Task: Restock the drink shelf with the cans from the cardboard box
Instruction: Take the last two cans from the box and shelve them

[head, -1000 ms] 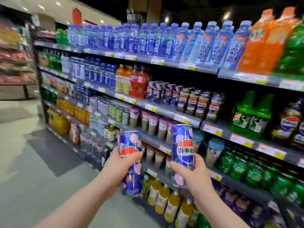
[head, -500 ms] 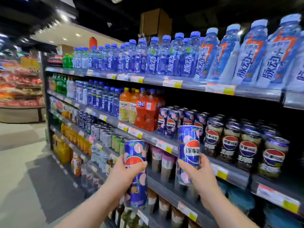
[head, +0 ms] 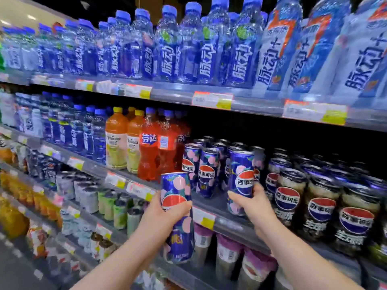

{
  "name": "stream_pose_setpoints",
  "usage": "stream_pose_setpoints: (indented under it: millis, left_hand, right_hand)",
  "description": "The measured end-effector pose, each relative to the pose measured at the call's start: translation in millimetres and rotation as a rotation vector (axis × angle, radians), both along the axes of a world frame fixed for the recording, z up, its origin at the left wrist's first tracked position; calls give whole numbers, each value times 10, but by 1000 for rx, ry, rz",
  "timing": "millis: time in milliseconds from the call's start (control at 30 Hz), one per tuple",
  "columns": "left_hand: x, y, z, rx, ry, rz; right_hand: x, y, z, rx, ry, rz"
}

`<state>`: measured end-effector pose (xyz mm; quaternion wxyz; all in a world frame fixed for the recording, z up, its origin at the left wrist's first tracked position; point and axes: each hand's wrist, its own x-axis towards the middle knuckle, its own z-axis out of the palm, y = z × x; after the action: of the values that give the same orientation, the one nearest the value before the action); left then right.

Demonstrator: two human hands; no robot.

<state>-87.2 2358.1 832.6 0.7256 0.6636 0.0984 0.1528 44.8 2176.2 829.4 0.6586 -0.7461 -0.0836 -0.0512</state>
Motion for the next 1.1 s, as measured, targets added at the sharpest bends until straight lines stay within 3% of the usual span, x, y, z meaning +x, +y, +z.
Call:
stream_pose_setpoints:
  millis: [133,500,800,967,1100]
  left_hand:
    - [391,336,129,83,-13,-100]
    - [1116,887,67,59,-47,-319]
    - [1307,791,44,61,-33,-432]
    - [1323,501,110,49,-69,-499]
    - [1360,130,152,98,-97,-548]
  right_hand:
    - [322,253,-44,-3,35,-102]
    - [393,619,-40,-89,-1,-272]
    - [444,582,-62,-318,69,-309]
    - [318,268,205,-329,100,-276]
    - [223,-42,500,-312,-5,-265]
